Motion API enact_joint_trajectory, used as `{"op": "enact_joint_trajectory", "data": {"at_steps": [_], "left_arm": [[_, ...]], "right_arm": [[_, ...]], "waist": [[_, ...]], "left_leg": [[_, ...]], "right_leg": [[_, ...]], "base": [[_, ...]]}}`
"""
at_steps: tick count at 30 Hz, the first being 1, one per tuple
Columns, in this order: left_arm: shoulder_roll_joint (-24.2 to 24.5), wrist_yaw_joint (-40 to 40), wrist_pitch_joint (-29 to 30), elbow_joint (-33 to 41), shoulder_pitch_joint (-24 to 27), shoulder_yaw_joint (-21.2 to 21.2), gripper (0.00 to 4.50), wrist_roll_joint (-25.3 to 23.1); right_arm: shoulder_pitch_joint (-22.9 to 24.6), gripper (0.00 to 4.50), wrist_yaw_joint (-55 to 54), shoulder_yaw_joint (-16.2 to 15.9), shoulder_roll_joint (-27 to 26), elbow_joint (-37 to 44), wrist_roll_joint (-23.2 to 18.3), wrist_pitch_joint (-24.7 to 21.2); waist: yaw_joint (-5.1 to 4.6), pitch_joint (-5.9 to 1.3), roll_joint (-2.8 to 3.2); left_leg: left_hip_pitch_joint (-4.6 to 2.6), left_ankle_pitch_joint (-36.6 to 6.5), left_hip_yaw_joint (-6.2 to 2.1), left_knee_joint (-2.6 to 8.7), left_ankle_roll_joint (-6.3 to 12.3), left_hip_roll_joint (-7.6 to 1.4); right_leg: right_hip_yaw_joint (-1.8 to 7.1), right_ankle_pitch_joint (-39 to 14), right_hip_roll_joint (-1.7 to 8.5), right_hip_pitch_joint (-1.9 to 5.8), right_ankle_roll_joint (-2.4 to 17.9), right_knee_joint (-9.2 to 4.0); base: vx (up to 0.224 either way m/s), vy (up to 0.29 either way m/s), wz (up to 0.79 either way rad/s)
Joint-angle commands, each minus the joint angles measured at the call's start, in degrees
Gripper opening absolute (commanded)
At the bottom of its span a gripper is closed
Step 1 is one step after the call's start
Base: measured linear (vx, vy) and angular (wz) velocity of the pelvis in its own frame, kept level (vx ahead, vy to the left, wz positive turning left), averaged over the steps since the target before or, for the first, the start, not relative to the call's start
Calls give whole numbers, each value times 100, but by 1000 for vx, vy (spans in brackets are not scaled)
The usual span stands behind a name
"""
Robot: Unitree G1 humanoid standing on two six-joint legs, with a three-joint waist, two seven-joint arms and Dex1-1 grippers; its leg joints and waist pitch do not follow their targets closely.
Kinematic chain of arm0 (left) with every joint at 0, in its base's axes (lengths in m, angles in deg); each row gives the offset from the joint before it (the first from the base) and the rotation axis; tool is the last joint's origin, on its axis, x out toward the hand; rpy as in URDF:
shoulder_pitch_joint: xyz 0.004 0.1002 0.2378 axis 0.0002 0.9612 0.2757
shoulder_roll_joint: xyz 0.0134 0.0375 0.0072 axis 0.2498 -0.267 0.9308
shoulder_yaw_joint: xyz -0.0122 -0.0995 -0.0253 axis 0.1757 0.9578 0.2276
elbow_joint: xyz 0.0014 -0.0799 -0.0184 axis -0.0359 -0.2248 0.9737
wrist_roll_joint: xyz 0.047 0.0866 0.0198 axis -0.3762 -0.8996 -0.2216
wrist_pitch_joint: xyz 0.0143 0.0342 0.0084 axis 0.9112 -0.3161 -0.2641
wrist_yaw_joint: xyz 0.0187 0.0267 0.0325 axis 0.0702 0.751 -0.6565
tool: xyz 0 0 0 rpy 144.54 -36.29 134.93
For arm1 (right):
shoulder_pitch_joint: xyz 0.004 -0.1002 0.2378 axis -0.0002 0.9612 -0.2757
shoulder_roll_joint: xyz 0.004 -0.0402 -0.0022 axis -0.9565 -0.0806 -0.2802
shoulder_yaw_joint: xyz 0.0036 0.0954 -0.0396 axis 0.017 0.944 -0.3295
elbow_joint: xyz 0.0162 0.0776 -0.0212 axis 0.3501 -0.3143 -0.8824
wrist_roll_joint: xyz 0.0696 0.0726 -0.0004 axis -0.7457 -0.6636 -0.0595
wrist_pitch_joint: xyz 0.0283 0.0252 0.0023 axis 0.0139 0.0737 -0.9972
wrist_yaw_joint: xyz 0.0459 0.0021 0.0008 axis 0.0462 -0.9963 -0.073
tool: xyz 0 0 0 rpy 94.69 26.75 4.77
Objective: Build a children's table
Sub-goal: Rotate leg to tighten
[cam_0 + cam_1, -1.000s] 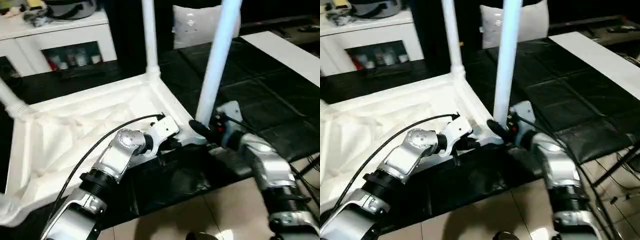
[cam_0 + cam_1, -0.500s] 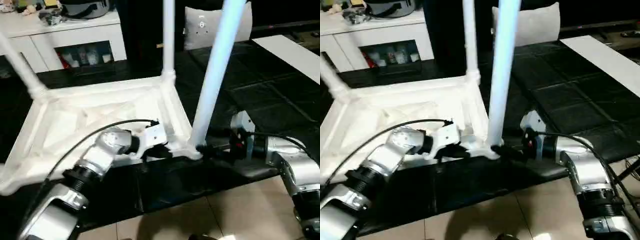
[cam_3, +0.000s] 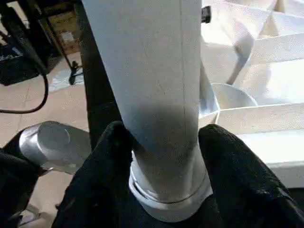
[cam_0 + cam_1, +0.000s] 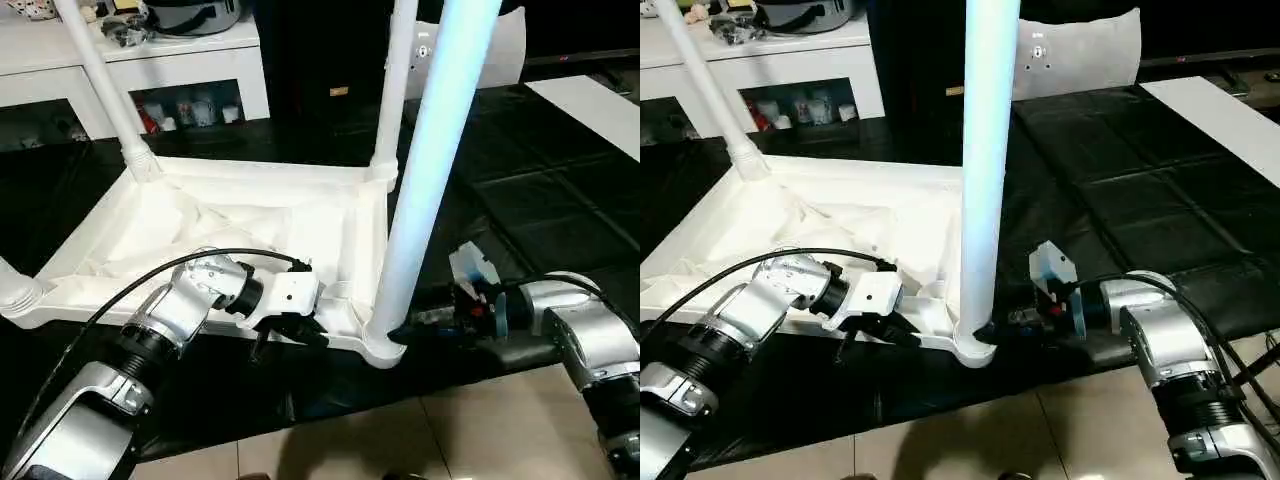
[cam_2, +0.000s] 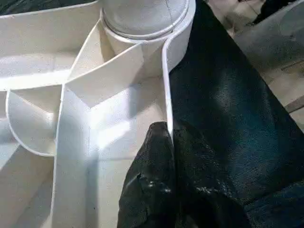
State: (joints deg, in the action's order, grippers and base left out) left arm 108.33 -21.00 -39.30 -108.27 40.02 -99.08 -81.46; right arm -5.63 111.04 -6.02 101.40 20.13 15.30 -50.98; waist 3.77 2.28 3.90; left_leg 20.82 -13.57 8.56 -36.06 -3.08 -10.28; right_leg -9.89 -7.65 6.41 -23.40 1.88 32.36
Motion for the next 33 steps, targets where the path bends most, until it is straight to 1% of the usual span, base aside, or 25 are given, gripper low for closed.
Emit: {"op": "enact_joint_trajectory", "data": {"at_steps": [1, 3, 12, 13, 14, 15, 16, 17, 18, 19, 20, 21, 22, 23, 24, 25, 26, 27, 28, 29, 30, 31, 32, 33], "left_arm": [[-58, -249, -207, 107, -77, -194, 0, 19], [-72, -261, -206, 128, -76, -200, 0, 36], [-83, -303, -196, 144, -42, -177, 0, 55], [-96, -284, -128, 151, -26, -150, 0, 82], [-116, -246, -38, 175, -3, -115, 0, 115], [-181, -136, 196, 255, 57, -29, 0, 202], [-197, -111, 251, 279, 71, -10, 0, 221], [-230, -36, 403, 355, 109, 24, 0, 247], [-250, 15, 504, 405, 132, 45, 0, 261], [-265, 52, 553, 429, 141, 55, 0, 262], [-361, 264, 789, 526, 181, 115, 0, 274], [-425, 389, 924, 583, 208, 153, 0, 288], [-503, 530, 1061, 650, 241, 186, 0, 296], [-600, 744, 1227, 743, 291, 212, 0, 263], [-602, 750, 1231, 745, 292, 212, 0, 262], [-737, 1030, 1428, 820, 336, 273, 0, 235], [-784, 1125, 1494, 850, 350, 295, 0, 226], [-863, 1281, 1590, 878, 353, 327, 0, 209], [-878, 1307, 1604, 880, 351, 333, 0, 207], [-1114, 1706, 1859, 939, 334, 433, 0, 170], [-1238, 1906, 1986, 982, 330, 479, 0, 147], [-1341, 2071, 2079, 1010, 326, 514, 0, 124], [-1407, 2193, 2176, 1058, 331, 529, 0, 103], [-1407, 2193, 2176, 1058, 331, 529, 0, 103]], "right_arm": [[-108, 209, 25, -36, -19, 67, 7, 58], [-125, 195, 22, -66, -35, 37, 1, 83], [-145, 189, 106, -134, -93, -26, -46, 22], [-131, 189, 105, -134, -109, -11, -62, 1], [-112, 189, 82, -119, -133, 19, -96, -42], [-66, 189, -28, -79, -212, 134, -185, -183], [-56, 189, -62, -69, -233, 168, -209, -227], [-32, 189, -230, -53, -300, 248, -219, -344], [-22, 189, -365, -42, -349, 288, -206, -409], [-27, 189, -456, -35, -381, 286, -185, -446], [-52, 189, -905, -10, -552, 257, -50, -526], [-71, 189, -1197, 9, -667, 223, 47, -540], [-104, 189, -1585, 45, -823, 171, 159, -588], [-159, 189, -2093, 94, -1040, 79, 317, -577], [-161, 189, -2106, 96, -1045, 77, 321, -577], [-257, 189, -2582, 168, -1287, -61, 406, -646], [-277, 189, -2720, 187, -1359, -88, 432, -657], [-305, 189, -2942, 214, -1467, -120, 489, -669], [-309, 189, -2972, 219, -1483, -125, 494, -675], [-362, 189, -3409, 265, -1724, -159, 575, -751], [-392, 189, -3645, 296, -1852, -176, 611, -776], [-423, 189, -3838, 331, -1959, -202, 625, -813], [-446, 189, -4005, 359, -2042, -213, 643, -843], [-446, 189, -4005, 359, -2042, -213, 643, -843]], "waist": [[-1, -420, -124], [0, -419, -126], [-11, -421, -137], [-10, -422, -134], [-17, -422, -110], [-17, -422, -101], [-21, -420, -115], [-25, -422, -116], [-31, -414, -100], [-38, -409, -103], [-61, -389, -105], [-84, -372, -112], [-142, -348, -121], [-163, -343, -117], [-246, -320, -118], [-300, -334, -113], [-378, -319, -117], [-410, -327, -105], [-483, -327, -97], [-563, -331, -108], [-577, -340, -105], [-624, -356, -110], [-668, -365, -115], [-670, -375, -105]], "left_leg": [[25, -278, -28, 421, 689, -316], [29, -300, -31, 422, 658, -312], [35, -285, -29, 419, 666, -302], [31, -281, -29, 419, 665, -305], [29, -284, -28, 418, 662, -309], [31, -287, -30, 417, 656, -307], [38, -289, -32, 423, 651, -306], [36, -290, -31, 424, 641, -306], [34, -313, -32, 428, 616, -309], [29, -341, -34, 435, 593, -313], [21, -479, -26, 445, 526, -291], [24, -543, -24, 454, 456, -287], [14, -751, -27, 462, 329, -250], [-16, -841, -23, 453, 282, -226], [2, -957, -34, 452, 208, -201], [-23, -1037, -38, 438, 174, -191], [10, -1111, -58, 439, 167, -179], [-3, -1151, -63, 436, 173, -181], [-4, -1209, -75, 439, 205, -186], [27, -1197, -80, 440, 213, -189], [36, -1168, -92, 438, 221, -184], [37, -1088, -94, 438, 233, -187], [71, -1006, -96, 430, 291, -177], [67, -961, -97, 429, 325, -182]], "right_leg": [[377, -1774, 339, 411, 803, -300], [374, -1844, 338, 412, 757, -310], [365, -1896, 330, 412, 704, -318], [366, -1896, 331, 409, 706, -318], [366, -1872, 327, 407, 716, -325], [365, -1853, 326, 411, 725, -318], [361, -1837, 324, 418, 736, -315], [363, -1845, 326, 421, 729, -318], [362, -1882, 326, 419, 722, -327], [361, -1924, 325, 419, 712, -332], [353, -2169, 318, 411, 636, -371], [350, -2281, 319, 409, 604, -377], [320, -2680, 315, 411, 462, -445], [304, -2861, 315, 393, 389, -482], [271, -3130, 310, 401, 263, -518], [253, -3274, 311, 397, 156, -554], [216, -3354, 300, 406, 99, -575], [207, -3379, 306, 406, 71, -591], [196, -3339, 299, 402, 55, -606], [200, -3240, 296, 418, 77, -586], [191, -3195, 299, 425, 93, -584], [208, -3059, 307, 424, 139, -569], [216, -2960, 313, 440, 184, -551], [224, -2892, 318, 440, 220, -542]], "base": [[0, 0, 0], [0, 0, 0], [0, 0, 0], [0, 0, 0], [0, 0, 0], [0, 0, 0], [0, 0, 0], [0, 0, 0], [0, 0, 0], [0, 0, 0], [0, 0, 0], [0, 0, 0], [0, 0, 0], [0, 0, 0], [0, 0, 0], [0, 0, 0], [0, 0, 0], [0, 0, 0], [0, 0, 0], [0, 0, 0], [0, 0, 0], [0, 0, 0], [0, 0, 0], [0, 0, 0]]}}
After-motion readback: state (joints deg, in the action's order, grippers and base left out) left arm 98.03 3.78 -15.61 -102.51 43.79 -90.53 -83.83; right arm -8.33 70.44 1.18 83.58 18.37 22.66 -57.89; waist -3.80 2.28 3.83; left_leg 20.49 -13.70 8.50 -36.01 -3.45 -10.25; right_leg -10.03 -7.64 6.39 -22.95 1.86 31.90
